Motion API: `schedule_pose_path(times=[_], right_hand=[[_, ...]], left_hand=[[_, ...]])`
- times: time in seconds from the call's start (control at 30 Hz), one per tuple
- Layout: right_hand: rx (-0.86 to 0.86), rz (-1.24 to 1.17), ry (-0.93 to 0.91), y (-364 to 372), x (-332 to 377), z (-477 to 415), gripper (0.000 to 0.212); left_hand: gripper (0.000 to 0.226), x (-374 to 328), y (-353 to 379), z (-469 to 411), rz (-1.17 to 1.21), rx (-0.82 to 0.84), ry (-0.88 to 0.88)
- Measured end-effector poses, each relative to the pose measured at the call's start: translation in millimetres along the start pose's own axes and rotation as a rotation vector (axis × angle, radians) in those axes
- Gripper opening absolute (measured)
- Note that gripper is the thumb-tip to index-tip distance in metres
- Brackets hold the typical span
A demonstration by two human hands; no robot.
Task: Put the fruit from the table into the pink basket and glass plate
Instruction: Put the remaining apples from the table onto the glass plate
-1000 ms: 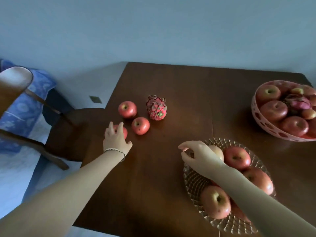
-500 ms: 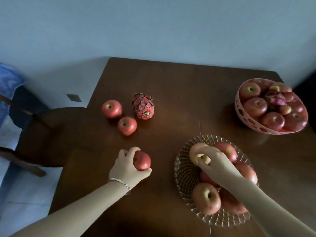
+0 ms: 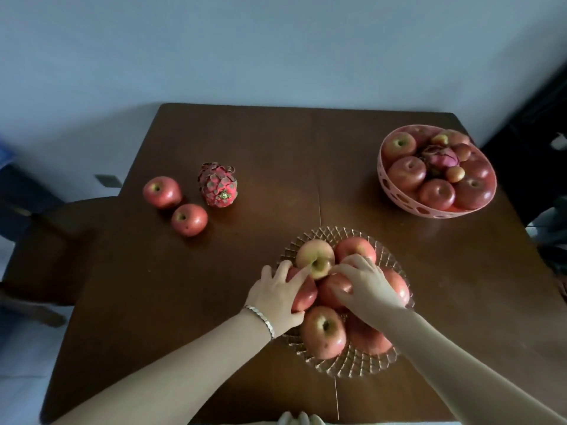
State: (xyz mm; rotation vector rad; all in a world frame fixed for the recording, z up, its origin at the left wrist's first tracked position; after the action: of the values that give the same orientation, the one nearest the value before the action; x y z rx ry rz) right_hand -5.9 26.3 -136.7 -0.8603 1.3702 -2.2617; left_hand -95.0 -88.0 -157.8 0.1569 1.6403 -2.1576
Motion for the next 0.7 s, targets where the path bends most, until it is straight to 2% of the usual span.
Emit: schedule_pose_path(times=[0.07, 0.13, 0.3, 0.5, 0.7], right_hand=[[-0.035, -0.094, 0.005, -4, 6, -6, 0.051], [-0.031, -0.091, -0.013, -4, 12, -16, 0.064], [0.148, 0.203, -0.076, 5, 18, -48, 0.080], [0.271, 0.175, -0.042, -5, 13, -68, 0.065], [0.237, 0.175, -0.017, -6, 15, -75, 0.059]], left_hand=[[0.074, -3, 3, -1, -0.003, 0.045, 0.031], [0.075, -4, 4, -1, 0.007, 0.065, 0.045], [0.077, -1, -1, 2, 0.179, 0.027, -0.014], [0.073, 2, -6, 1, 0.338, -0.048, -0.097], [0.071, 5, -10, -2, 0.402, -0.082, -0.173]])
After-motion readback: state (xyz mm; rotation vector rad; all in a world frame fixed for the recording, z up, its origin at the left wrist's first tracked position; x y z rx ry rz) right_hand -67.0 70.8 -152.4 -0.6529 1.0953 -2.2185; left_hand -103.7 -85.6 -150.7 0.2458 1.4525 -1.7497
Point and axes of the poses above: each hand's wrist, its own z-axis away from the middle knuckle, its own y-axis out of the palm, x = y × z, the point moved 7 cm from there along -z, towards the middle knuckle, and after that the axes turned 14 degrees about y, right-handed, at the moved point
